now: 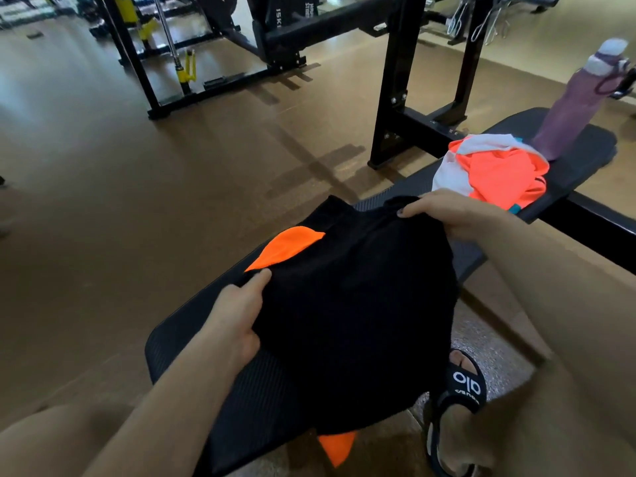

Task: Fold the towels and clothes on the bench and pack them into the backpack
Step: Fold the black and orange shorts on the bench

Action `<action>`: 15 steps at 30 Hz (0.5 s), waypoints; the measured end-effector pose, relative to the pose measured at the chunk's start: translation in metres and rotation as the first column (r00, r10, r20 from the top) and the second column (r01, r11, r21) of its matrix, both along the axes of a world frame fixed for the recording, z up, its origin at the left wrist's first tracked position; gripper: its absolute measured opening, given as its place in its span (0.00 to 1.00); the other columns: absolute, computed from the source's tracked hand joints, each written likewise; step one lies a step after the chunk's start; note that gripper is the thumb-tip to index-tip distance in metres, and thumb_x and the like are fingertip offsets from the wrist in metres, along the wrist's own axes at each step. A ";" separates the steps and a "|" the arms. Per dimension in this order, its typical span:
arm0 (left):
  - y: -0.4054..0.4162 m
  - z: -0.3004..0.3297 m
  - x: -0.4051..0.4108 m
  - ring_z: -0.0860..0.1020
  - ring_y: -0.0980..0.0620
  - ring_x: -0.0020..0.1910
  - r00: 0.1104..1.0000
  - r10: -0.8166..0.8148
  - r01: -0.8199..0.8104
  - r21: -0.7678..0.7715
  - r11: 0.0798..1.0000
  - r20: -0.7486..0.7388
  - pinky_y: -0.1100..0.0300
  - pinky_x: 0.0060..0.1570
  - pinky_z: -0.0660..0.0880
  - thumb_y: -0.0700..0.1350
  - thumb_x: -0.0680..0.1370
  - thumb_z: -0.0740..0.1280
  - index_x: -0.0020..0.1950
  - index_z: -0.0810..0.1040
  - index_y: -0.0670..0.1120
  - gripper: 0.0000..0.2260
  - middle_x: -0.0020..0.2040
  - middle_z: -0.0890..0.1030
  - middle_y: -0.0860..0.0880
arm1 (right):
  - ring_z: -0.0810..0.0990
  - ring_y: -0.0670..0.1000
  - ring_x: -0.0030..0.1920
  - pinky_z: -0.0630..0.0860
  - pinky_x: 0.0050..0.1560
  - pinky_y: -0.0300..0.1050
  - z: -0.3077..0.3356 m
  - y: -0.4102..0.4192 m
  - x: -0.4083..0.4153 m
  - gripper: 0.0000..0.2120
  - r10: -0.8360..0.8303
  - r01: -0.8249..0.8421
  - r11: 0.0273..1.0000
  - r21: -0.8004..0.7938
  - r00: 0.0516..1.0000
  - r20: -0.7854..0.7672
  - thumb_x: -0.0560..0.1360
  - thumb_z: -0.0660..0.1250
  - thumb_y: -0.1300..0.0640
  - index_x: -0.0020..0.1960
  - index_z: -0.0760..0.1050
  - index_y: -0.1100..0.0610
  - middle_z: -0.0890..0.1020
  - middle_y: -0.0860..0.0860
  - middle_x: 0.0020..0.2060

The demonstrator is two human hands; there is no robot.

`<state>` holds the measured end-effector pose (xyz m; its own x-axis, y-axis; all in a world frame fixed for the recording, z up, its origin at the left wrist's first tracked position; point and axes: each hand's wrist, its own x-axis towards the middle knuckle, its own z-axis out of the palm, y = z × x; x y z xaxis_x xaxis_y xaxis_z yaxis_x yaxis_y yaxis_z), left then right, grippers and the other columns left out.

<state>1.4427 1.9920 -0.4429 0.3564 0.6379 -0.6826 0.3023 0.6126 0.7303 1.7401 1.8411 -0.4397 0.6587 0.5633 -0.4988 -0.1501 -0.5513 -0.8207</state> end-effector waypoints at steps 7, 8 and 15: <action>0.086 0.092 0.017 0.86 0.46 0.45 0.996 -0.027 -0.004 0.333 0.943 0.089 0.55 0.34 0.81 0.50 0.79 0.71 0.63 0.78 0.42 0.16 0.53 0.85 0.43 | 0.85 0.55 0.48 0.81 0.39 0.46 0.094 0.075 0.008 0.13 -0.009 -0.009 0.972 0.233 0.997 0.075 0.72 0.75 0.56 0.54 0.81 0.60 0.85 0.56 0.49; 0.091 0.101 0.015 0.86 0.46 0.46 0.995 -0.037 -0.003 0.384 0.923 0.096 0.53 0.38 0.82 0.51 0.79 0.71 0.63 0.78 0.43 0.16 0.53 0.86 0.44 | 0.84 0.55 0.49 0.81 0.39 0.46 0.102 0.080 0.008 0.12 -0.027 0.003 0.962 0.271 0.996 0.084 0.71 0.74 0.56 0.53 0.81 0.59 0.84 0.55 0.51; 0.055 0.049 -0.051 0.83 0.50 0.57 0.975 -0.193 0.123 0.464 0.877 0.106 0.49 0.58 0.79 0.54 0.81 0.68 0.60 0.78 0.58 0.08 0.59 0.84 0.54 | 0.81 0.56 0.48 0.79 0.40 0.42 0.039 0.042 -0.016 0.27 0.013 -0.028 0.956 0.292 0.998 0.053 0.56 0.72 0.61 0.56 0.77 0.63 0.81 0.58 0.48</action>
